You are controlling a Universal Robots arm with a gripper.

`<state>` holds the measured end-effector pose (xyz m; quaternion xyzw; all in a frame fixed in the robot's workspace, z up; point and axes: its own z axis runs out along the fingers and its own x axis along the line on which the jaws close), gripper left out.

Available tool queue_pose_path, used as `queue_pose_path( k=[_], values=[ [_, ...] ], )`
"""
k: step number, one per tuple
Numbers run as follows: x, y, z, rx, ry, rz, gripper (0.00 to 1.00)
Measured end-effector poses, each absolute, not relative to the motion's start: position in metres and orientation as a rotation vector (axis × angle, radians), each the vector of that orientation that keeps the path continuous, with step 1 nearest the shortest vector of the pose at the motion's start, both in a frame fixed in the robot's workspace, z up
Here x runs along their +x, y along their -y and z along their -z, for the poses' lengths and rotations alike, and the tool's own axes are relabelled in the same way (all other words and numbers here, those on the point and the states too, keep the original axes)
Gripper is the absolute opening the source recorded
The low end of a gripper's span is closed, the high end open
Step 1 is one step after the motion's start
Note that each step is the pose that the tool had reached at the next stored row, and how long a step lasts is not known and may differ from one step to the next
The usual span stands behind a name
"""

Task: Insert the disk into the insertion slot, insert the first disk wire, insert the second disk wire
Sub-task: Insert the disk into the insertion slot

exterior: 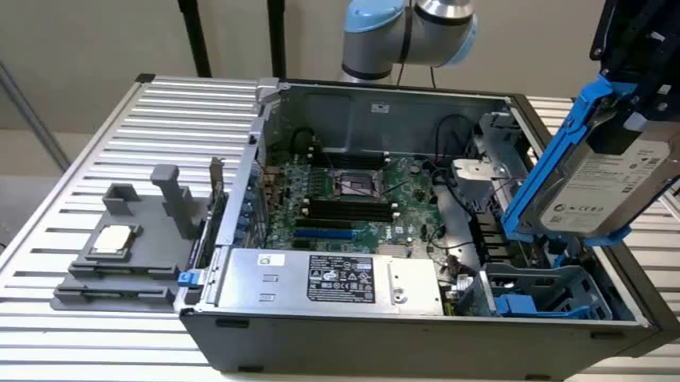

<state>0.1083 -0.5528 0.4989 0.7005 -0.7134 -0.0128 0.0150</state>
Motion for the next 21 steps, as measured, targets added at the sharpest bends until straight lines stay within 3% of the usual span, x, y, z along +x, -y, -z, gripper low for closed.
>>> queue_pose_path(
  k=[15, 21],
  values=[
    [0.109, 0.553, -0.498, 2.18, 2.22, 0.04, 0.32],
    [0.111, 0.568, -0.494, 2.181, 2.221, 0.043, 0.32]
  ],
)
